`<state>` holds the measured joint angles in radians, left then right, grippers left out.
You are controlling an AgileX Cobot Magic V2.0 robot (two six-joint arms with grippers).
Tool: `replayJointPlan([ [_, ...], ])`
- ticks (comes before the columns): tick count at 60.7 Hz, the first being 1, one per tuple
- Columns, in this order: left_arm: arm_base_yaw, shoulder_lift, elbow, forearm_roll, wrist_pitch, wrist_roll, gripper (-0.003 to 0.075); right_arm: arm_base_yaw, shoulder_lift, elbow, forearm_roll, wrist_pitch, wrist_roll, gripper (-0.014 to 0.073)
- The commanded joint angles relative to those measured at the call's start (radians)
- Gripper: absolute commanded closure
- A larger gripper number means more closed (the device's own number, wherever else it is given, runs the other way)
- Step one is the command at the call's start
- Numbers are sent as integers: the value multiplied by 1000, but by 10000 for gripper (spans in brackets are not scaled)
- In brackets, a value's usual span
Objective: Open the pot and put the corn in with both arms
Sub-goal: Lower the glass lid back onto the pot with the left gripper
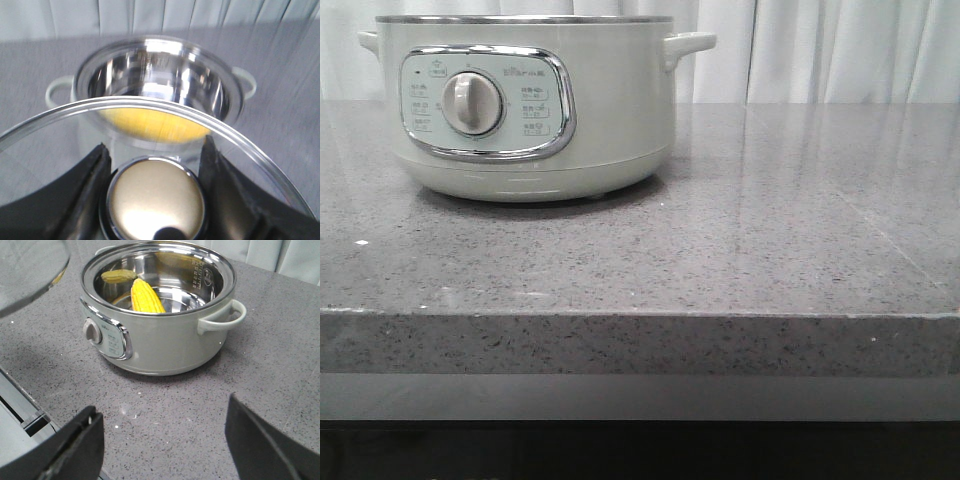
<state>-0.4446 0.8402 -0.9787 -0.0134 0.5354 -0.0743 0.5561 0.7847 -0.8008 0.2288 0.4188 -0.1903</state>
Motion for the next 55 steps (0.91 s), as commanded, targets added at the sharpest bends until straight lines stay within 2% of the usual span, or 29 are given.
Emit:
replayJointPlan([
  [1, 3, 23, -40, -26, -282, -9, 491, -2, -8, -24, 2, -79, -10, 64],
  [10, 3, 100, -61, -26, -426, -9, 491, -2, -8, -24, 2, -79, -10, 64],
  [15, 3, 162, -102, -24, -444, -9, 491, -2, -8, -24, 2, -79, -10, 64],
  [22, 3, 251, -202, 1, -379, 10, 491, -2, -8, -24, 2, -79, -10, 64],
  [30, 44, 366, -370, 13, -225, 32, 490, -2, -8, -24, 2, -79, -10, 64],
  [37, 104, 461, -486, -89, -150, 139, 490, -2, -8, -24, 2, -79, -10, 64],
  [46, 143, 542, -553, -277, -144, 320, 490, -2, -8, -24, 2, -79, -10, 64],
  [55, 130, 594, -566, -313, -201, 332, 490, -2, -8, -24, 2, -79, -10, 64],
])
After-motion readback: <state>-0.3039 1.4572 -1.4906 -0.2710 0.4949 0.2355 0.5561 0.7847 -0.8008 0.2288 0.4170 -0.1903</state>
